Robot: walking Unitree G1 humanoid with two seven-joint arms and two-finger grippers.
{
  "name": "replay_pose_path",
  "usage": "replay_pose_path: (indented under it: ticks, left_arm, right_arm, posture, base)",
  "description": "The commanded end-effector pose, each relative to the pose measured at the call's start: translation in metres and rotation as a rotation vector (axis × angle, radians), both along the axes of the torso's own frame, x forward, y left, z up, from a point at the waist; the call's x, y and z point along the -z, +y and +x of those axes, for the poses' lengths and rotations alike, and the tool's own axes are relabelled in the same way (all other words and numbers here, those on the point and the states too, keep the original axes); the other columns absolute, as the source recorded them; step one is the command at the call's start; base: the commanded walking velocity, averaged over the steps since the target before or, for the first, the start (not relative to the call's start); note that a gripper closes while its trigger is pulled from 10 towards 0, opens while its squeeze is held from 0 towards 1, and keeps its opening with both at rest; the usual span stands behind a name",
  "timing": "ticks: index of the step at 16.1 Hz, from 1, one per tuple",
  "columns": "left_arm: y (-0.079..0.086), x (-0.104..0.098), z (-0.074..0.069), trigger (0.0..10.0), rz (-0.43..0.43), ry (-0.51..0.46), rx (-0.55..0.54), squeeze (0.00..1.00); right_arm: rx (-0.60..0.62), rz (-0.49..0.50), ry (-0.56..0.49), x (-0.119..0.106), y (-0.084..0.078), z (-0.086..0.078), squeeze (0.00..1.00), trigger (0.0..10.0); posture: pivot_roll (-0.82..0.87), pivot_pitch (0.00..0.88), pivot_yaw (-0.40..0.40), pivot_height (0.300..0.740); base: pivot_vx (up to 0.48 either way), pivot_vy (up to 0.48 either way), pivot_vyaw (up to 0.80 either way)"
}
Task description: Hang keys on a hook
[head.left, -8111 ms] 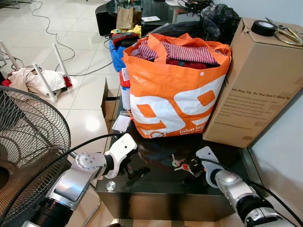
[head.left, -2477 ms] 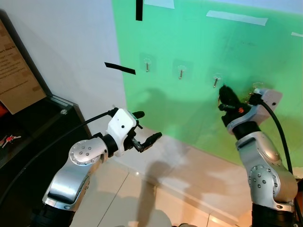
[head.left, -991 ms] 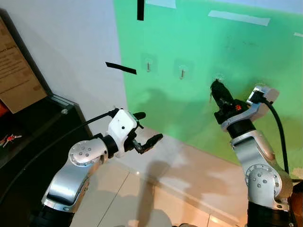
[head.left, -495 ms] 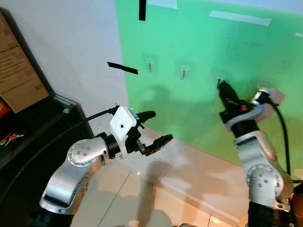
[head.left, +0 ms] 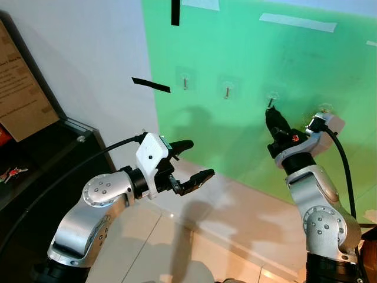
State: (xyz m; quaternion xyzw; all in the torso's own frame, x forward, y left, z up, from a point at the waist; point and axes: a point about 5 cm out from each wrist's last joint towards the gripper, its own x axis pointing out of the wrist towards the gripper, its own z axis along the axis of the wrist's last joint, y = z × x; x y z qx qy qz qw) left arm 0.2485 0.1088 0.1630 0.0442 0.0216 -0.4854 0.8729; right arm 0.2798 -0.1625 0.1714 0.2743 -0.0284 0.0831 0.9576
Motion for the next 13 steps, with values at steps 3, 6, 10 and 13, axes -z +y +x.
replay_pose_path:
  ticks: [3, 6, 10, 13]
  left_arm:
    - [0.001, -0.005, -0.001, 10.0, 0.001, -0.018, 0.001, 0.0]
    - [0.001, -0.005, -0.001, 10.0, -0.003, -0.02, -0.004, 0.0]
    - [0.002, -0.004, 0.0, 10.0, -0.006, -0.018, -0.017, 0.0]
    - [0.004, -0.003, 0.003, 10.0, -0.001, -0.019, -0.057, 0.0]
  right_arm:
    - [-0.006, -0.027, 0.057, 0.009, 0.002, 0.001, 0.0, 10.0]
    - [0.043, -0.053, 0.021, 0.008, -0.005, 0.001, 1.0, 10.0]
    - [0.001, 0.006, -0.036, 0.005, -0.006, -0.005, 1.0, 10.0]
    - [0.004, -0.005, -0.065, 0.005, -0.01, -0.009, 1.0, 10.0]
  posture:
    - [-0.03, 0.0, 0.04, 0.74]
    - [-0.03, 0.0, 0.037, 0.74]
    - [-0.04, 0.0, 0.04, 0.74]
    - [-0.04, 0.0, 0.042, 0.74]
  base:
    - [0.0, 0.0, 0.0]
    - [0.0, 0.0, 0.0]
    - [0.0, 0.0, 0.0]
    - [0.0, 0.0, 0.0]
